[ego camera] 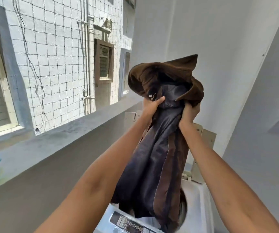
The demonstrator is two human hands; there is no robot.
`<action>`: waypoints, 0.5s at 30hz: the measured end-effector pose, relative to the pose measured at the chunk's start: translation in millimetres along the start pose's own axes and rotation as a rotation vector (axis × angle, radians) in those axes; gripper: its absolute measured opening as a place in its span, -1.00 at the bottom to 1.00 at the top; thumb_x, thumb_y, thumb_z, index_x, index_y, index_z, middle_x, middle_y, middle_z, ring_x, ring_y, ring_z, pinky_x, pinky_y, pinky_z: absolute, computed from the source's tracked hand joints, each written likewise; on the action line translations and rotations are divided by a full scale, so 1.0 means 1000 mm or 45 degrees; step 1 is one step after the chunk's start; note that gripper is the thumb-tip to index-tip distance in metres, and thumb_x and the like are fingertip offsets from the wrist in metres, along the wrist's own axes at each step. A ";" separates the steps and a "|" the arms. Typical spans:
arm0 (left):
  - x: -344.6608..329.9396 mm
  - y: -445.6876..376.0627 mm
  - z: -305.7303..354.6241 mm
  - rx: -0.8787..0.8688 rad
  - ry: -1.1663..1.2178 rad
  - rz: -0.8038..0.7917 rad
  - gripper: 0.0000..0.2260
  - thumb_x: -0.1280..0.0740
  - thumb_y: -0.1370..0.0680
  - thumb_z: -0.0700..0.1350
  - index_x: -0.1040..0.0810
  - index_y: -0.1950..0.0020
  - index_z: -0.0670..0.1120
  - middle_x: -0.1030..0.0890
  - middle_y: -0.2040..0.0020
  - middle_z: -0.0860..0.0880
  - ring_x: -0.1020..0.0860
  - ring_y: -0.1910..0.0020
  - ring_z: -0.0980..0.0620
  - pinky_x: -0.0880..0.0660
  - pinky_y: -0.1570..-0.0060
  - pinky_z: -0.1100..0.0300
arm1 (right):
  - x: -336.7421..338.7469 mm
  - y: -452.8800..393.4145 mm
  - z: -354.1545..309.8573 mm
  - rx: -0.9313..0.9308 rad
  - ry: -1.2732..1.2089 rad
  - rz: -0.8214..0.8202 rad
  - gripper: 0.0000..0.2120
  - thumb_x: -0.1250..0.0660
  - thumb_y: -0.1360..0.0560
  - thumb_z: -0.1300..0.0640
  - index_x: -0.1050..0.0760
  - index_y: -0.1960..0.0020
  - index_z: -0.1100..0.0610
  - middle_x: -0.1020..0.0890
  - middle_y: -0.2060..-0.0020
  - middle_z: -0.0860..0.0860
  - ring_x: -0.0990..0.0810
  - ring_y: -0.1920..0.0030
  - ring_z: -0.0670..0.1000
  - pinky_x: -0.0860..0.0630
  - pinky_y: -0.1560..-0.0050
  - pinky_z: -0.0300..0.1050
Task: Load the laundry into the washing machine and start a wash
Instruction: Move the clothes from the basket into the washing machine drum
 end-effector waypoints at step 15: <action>0.056 0.014 -0.104 0.263 -0.556 0.102 -0.53 -0.44 -0.39 -0.17 -0.46 -0.29 -0.06 -0.60 -0.17 -0.09 -0.56 -0.15 -0.12 -0.47 -0.23 -0.06 | 0.125 0.043 0.142 -0.384 0.963 -0.744 -0.40 -0.54 -0.33 0.23 -0.32 -0.24 0.33 -0.52 -0.19 0.26 -0.52 -0.20 0.17 -0.45 -0.23 0.05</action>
Point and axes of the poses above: each hand's wrist, its own y-axis away from the middle knuckle, its own x-axis out of the back of the hand, z = x × y, the point moved 1 cm from there along -y, towards the middle knuckle
